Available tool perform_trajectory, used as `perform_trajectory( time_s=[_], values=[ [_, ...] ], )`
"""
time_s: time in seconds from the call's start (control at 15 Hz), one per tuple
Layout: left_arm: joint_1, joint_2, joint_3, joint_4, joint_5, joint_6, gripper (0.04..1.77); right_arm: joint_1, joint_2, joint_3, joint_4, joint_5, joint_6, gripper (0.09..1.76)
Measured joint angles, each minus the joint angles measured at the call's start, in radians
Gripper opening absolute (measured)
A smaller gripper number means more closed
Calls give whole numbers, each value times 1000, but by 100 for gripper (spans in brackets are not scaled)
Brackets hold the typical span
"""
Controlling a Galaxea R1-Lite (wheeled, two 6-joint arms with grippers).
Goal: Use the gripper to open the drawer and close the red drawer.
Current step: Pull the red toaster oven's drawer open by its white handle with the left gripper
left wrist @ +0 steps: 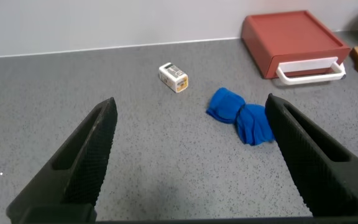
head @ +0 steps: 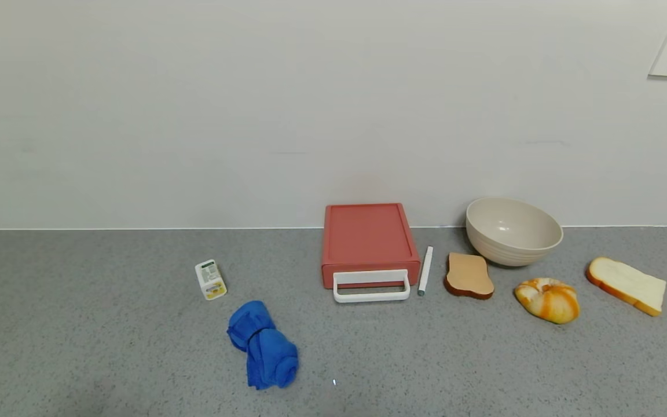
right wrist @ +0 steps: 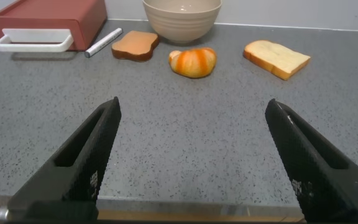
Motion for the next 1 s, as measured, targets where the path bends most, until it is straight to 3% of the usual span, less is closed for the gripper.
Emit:
perform_trajectory(
  time_s=[0.47, 0.67, 1.0],
  values=[
    [-35, 621, -528, 248, 8, -18, 172, 0, 0, 0, 0, 0, 3, 171],
    [-120, 850, -737, 330, 48, -105, 172, 0, 0, 0, 0, 0, 3, 171],
    [-326, 1177, -1035, 420, 190, -242, 172, 0, 0, 0, 0, 1, 3, 171]
  ],
)
